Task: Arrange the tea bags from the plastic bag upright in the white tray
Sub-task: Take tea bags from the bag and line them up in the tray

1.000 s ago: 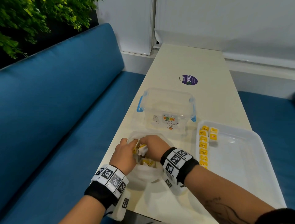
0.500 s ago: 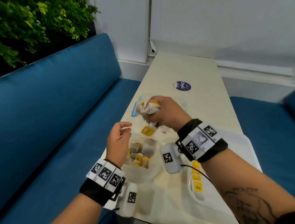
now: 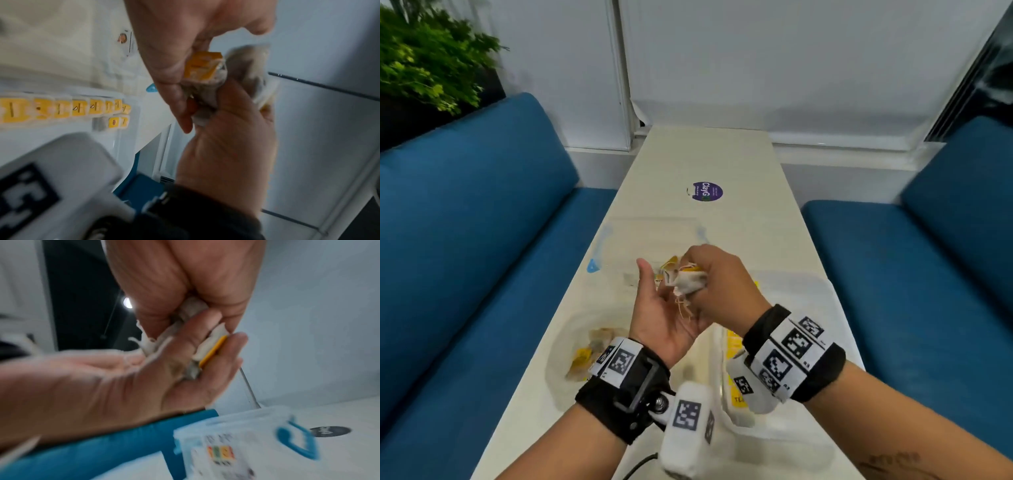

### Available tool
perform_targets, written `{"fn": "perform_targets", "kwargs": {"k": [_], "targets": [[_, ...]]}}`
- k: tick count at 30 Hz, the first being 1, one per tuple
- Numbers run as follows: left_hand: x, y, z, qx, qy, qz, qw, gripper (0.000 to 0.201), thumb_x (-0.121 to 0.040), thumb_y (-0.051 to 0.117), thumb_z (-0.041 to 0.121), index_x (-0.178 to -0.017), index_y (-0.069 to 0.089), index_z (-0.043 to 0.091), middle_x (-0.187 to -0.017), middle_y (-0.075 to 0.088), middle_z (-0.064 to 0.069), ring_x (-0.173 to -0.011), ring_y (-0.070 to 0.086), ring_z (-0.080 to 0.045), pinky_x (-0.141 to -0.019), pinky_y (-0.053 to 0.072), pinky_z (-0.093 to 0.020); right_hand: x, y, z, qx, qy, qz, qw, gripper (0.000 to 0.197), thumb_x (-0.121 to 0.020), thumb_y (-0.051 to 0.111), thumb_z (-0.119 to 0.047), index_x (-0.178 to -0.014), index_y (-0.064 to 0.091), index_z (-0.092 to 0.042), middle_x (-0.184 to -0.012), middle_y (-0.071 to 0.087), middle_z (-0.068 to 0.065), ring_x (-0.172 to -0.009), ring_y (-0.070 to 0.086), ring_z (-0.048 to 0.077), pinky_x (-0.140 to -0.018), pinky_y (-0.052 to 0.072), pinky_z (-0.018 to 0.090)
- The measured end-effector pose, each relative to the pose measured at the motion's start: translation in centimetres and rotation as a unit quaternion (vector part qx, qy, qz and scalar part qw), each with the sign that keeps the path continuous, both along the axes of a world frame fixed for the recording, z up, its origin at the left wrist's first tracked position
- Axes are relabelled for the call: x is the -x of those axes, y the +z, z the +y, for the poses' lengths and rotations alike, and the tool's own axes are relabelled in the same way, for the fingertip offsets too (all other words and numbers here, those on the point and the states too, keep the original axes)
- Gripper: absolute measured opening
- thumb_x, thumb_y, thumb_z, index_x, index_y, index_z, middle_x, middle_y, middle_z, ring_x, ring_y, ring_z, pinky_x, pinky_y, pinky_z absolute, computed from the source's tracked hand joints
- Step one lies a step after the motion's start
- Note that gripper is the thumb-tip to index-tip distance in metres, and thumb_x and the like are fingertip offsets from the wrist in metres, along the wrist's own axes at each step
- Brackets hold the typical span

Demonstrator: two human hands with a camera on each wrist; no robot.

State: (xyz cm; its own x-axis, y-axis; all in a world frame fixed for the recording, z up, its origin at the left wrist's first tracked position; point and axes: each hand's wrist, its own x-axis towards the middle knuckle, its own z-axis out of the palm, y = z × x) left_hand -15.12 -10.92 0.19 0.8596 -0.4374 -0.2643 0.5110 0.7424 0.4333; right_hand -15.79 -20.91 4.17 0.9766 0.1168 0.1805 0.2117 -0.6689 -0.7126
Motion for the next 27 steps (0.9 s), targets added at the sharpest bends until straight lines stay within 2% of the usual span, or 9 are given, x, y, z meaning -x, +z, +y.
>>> {"fn": "perform_targets", "kwargs": {"k": [3, 6, 10, 13, 17, 19, 21, 23, 27], "targets": [[0.3, -0.6, -2.1, -0.035, -0.036, 0.028, 0.998, 0.053, -0.078, 0.048, 0.058, -0.094, 0.071, 0.013, -0.093, 0.070, -0.008, -0.082, 0.070, -0.019, -0.070, 0.056, -0.031, 1.0, -1.8, -1.6, 0.155, 0.012, -0.009, 0.988, 0.035, -0.071, 0.062, -0.011, -0.106, 0.058, -0.015, -0.101, 0.058, 0.005, -0.096, 0.049, 0.025, -0.077, 0.035, 0.034], [0.5, -1.6, -4.1, -0.068, -0.056, 0.051, 0.995, 0.041, -0.071, 0.056, 0.043, -0.100, 0.063, 0.016, -0.093, 0.066, -0.004, -0.085, 0.065, -0.016, -0.076, 0.048, -0.028, 1.7, -2.8, -3.2, 0.222, -0.004, -0.025, 0.975, 0.033, -0.071, 0.055, -0.027, -0.103, 0.056, -0.022, -0.100, 0.058, -0.003, -0.098, 0.046, 0.023, -0.079, 0.030, 0.035], [0.3, -2.1, -5.6, -0.048, -0.080, 0.054, 0.994, 0.023, -0.081, 0.051, 0.034, -0.085, 0.063, 0.014, -0.075, 0.067, -0.005, -0.067, 0.066, -0.015, -0.060, 0.051, -0.022, 2.4, -3.9, -5.4, 0.134, -0.020, 0.014, 0.991, 0.055, -0.062, 0.051, -0.051, -0.111, 0.055, -0.026, -0.106, 0.056, -0.007, -0.105, 0.046, 0.016, -0.090, 0.034, 0.034], [-0.1, -2.4, -5.9, -0.065, -0.099, 0.061, 0.991, 0.023, -0.079, 0.053, 0.032, -0.082, 0.066, 0.012, -0.077, 0.066, -0.005, -0.066, 0.065, -0.016, -0.051, 0.050, -0.019, 3.2, -3.7, -6.9, -0.037, -0.025, 0.043, 0.998, 0.069, -0.057, 0.053, -0.064, -0.116, 0.057, -0.028, -0.116, 0.058, -0.005, -0.110, 0.048, 0.011, -0.095, 0.037, 0.026], [-0.2, -3.0, -6.3, -0.071, -0.124, 0.072, 0.987, 0.028, -0.088, 0.045, 0.030, -0.087, 0.069, 0.015, -0.072, 0.063, -0.003, -0.053, 0.058, -0.011, -0.036, 0.043, -0.014, 2.9, -3.7, -8.3, -0.220, -0.100, 0.066, 0.968, 0.022, -0.086, 0.065, -0.026, -0.107, 0.061, -0.027, -0.094, 0.065, -0.007, -0.087, 0.059, 0.001, -0.078, 0.045, 0.014], [-0.1, -3.3, -6.6, -0.084, -0.124, 0.061, 0.987, 0.026, -0.085, 0.049, 0.027, -0.084, 0.074, 0.021, -0.073, 0.066, -0.002, -0.052, 0.058, -0.010, -0.036, 0.043, -0.013, 2.6, -3.6, -9.0, -0.206, -0.116, 0.087, 0.968, 0.023, -0.084, 0.067, -0.015, -0.105, 0.062, -0.024, -0.080, 0.061, -0.009, -0.066, 0.054, -0.009, -0.068, 0.042, 0.009], [0.2, -3.6, -6.7, -0.099, -0.129, 0.050, 0.986, 0.026, -0.081, 0.053, 0.028, -0.101, 0.069, 0.024, -0.085, 0.069, -0.003, -0.058, 0.061, -0.012, -0.041, 0.046, -0.015, 2.5, -3.5, -9.3, -0.147, -0.112, 0.135, 0.974, 0.028, -0.079, 0.072, -0.014, -0.106, 0.064, -0.019, -0.081, 0.058, -0.005, -0.054, 0.049, -0.009, -0.057, 0.038, 0.005], [0.4, -3.9, -6.8, -0.098, -0.139, 0.036, 0.985, 0.031, -0.081, 0.055, 0.029, -0.109, 0.066, 0.028, -0.091, 0.071, -0.002, -0.062, 0.064, -0.014, -0.046, 0.051, -0.019, 2.5, -3.6, -9.4, -0.118, -0.114, 0.166, 0.972, 0.030, -0.076, 0.075, -0.013, -0.104, 0.064, -0.015, -0.082, 0.057, -0.003, -0.056, 0.048, -0.004, -0.055, 0.036, 0.008], [0.9, -4.0, -6.9, -0.097, -0.163, 0.009, 0.982, 0.039, -0.076, 0.057, 0.031, -0.114, 0.064, 0.032, -0.101, 0.072, 0.003, -0.070, 0.068, -0.015, -0.051, 0.056, -0.024, 2.6, -3.9, -9.4, -0.154, -0.130, 0.165, 0.965, 0.025, -0.072, 0.075, -0.001, -0.077, 0.060, -0.021, -0.067, 0.053, -0.005, -0.059, 0.048, 0.004, -0.059, 0.042, 0.017]]}}
